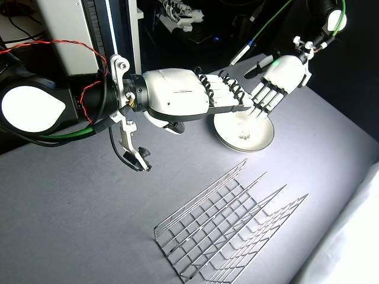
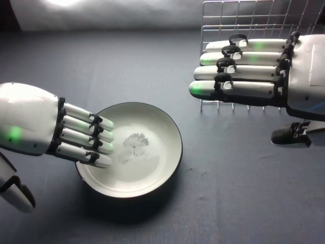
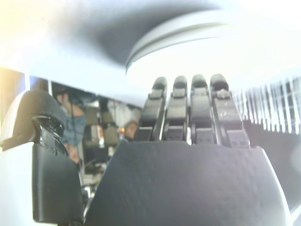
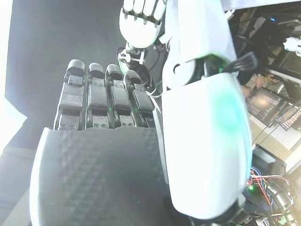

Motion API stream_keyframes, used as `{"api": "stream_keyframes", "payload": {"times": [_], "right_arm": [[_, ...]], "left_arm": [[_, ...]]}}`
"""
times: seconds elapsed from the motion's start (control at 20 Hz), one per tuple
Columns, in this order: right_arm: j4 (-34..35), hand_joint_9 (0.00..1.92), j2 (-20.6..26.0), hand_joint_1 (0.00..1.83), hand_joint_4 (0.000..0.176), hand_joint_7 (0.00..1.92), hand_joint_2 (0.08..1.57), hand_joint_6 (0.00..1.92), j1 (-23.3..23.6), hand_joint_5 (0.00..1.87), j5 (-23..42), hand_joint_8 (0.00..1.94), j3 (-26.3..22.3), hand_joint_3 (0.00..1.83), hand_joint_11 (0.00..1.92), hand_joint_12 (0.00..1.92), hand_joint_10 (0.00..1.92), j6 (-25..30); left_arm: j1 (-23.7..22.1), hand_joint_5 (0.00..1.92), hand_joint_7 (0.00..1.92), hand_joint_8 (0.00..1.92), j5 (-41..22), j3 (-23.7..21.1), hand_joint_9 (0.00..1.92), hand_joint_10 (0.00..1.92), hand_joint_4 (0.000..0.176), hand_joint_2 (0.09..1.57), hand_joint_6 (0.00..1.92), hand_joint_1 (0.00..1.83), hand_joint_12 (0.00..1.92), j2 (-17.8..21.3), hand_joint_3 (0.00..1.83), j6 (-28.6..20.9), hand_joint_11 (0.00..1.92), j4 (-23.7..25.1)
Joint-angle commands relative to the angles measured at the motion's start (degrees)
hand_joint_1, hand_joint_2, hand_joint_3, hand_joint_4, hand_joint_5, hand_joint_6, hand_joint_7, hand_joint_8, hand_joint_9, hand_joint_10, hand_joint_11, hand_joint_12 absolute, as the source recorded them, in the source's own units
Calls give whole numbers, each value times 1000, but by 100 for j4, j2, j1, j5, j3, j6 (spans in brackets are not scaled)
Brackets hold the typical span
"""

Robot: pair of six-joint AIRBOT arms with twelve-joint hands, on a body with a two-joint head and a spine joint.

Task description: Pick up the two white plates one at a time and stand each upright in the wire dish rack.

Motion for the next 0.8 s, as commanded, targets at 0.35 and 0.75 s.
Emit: {"api": "stream_keyframes", "payload": {"times": [0.35, 0.75], "right_arm": [[329, 0, 33, 1326, 0, 0, 934, 0, -20, 0, 627, 0, 2, 2, 0, 68, 0, -25], [329, 0, 32, 1290, 0, 0, 997, 0, -20, 0, 633, 0, 1, 15, 0, 136, 0, -47]], "left_arm": [[114, 0, 0, 0, -301, 376, 0, 0, 0, 1084, 0, 0, 0, -138, 3, 94, 0, -415], [236, 0, 0, 0, -278, 655, 0, 0, 0, 1092, 0, 0, 0, -342, 5, 164, 0, -268]]}}
